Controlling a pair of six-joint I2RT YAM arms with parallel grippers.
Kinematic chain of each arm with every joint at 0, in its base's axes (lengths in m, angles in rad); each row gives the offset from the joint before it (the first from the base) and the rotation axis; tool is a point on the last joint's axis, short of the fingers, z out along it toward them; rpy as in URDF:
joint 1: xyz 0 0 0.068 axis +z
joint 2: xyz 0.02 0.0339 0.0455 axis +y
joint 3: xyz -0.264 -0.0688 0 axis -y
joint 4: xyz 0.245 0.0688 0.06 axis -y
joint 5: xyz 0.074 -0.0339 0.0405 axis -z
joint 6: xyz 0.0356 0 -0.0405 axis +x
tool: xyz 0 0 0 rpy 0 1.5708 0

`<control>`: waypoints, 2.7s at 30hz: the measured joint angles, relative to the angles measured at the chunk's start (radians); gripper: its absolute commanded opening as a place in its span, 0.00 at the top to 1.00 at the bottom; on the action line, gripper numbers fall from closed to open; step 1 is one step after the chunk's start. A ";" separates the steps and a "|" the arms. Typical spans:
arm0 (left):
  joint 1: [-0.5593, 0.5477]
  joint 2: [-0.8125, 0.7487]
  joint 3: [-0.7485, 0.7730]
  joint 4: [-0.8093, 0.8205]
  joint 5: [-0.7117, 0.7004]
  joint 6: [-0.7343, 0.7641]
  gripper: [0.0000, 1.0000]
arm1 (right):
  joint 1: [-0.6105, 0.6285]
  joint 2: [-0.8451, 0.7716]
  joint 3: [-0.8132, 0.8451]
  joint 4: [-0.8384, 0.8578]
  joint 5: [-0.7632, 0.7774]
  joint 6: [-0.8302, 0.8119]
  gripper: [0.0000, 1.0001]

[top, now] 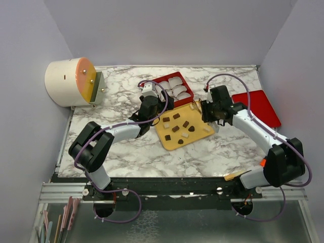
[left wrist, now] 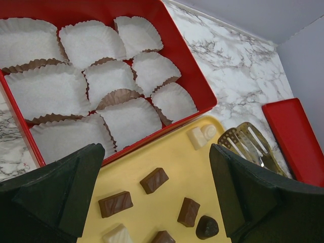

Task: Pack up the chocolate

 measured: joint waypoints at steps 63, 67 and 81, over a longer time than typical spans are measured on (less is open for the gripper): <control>0.028 0.035 0.000 0.000 -0.001 -0.004 0.04 | 0.046 0.242 0.105 0.003 0.054 -0.050 0.84; 0.029 0.035 -0.003 0.001 -0.003 -0.005 0.04 | 0.046 0.242 0.106 0.003 0.064 -0.051 0.95; 0.034 -0.032 -0.035 -0.004 -0.051 -0.008 0.04 | 0.060 0.225 0.124 -0.018 0.076 -0.054 0.99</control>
